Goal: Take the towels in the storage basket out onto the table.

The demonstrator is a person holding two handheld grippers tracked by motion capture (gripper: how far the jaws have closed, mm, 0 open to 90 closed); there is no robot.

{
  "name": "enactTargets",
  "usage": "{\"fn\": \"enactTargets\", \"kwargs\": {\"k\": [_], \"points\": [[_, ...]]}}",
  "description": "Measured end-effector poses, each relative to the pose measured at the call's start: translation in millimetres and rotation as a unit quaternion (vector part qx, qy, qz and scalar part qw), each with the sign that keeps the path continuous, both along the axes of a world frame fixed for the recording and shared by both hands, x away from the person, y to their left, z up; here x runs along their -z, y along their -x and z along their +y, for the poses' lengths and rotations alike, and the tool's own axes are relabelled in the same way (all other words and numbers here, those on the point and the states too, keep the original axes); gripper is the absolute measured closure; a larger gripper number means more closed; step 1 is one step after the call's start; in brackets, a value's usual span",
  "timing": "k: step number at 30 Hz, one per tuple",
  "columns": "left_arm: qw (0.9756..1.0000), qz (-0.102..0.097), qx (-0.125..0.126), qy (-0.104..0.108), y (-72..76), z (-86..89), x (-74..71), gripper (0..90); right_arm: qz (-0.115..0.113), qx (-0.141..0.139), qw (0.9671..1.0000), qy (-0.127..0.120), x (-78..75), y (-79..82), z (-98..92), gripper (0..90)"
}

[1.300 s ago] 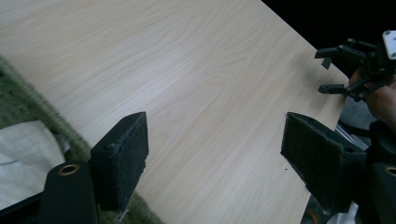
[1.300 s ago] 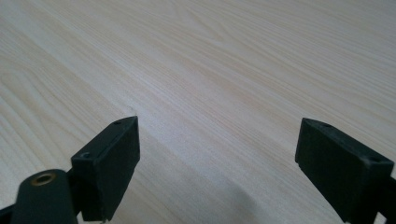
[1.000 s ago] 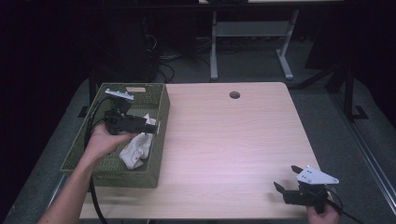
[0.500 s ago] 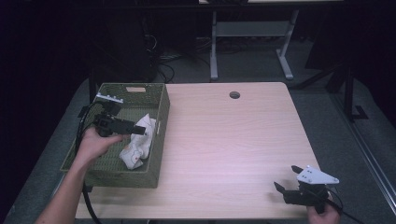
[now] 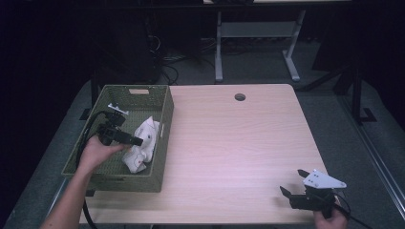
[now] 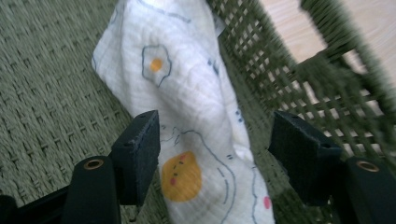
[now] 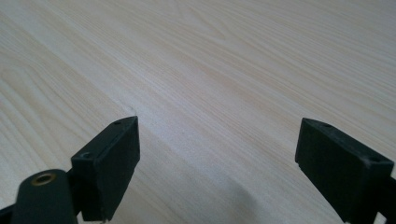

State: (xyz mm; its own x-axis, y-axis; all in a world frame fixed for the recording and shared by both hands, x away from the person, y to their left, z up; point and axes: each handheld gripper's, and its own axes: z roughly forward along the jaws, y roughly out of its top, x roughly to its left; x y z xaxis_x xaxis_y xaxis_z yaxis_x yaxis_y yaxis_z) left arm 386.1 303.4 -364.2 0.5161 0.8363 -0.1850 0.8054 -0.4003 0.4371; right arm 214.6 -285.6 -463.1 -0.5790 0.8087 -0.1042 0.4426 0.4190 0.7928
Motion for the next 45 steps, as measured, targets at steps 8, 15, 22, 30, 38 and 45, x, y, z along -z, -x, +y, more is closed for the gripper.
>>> {"fn": "enactTargets", "kwargs": {"k": [8,15,22,30,38,45], "points": [[0.9994,0.015,0.003,-0.032,-4.6,-8.1,9.6,40.9,0.001,0.0,1.0,-0.002,-0.5,-0.1,0.2,13.5],[0.9986,0.032,0.0,-0.042,-11.4,-8.5,19.6,46.8,-0.001,-0.003,1.0,-0.002,-0.6,1.2,0.4,13.5],[0.9964,0.047,0.014,-0.069,-15.2,-12.9,29.0,57.6,-0.002,-0.004,1.0,-0.003,0.1,-0.2,-0.7,13.5],[0.9957,0.05,0.004,-0.078,-13.4,-6.9,29.2,77.1,0.001,0.002,1.0,-0.004,0.7,-1.3,-1.0,13.5],[0.9981,0.033,-0.017,-0.049,-7.2,11.4,20.2,78.7,0.001,0.007,1.0,-0.006,0.9,-2.1,-2.3,13.5],[0.9986,0.028,-0.023,-0.039,-4.6,17.6,17.8,79.0,0.002,0.012,0.9999,-0.009,0.3,-2.1,-3.0,13.5]]}}
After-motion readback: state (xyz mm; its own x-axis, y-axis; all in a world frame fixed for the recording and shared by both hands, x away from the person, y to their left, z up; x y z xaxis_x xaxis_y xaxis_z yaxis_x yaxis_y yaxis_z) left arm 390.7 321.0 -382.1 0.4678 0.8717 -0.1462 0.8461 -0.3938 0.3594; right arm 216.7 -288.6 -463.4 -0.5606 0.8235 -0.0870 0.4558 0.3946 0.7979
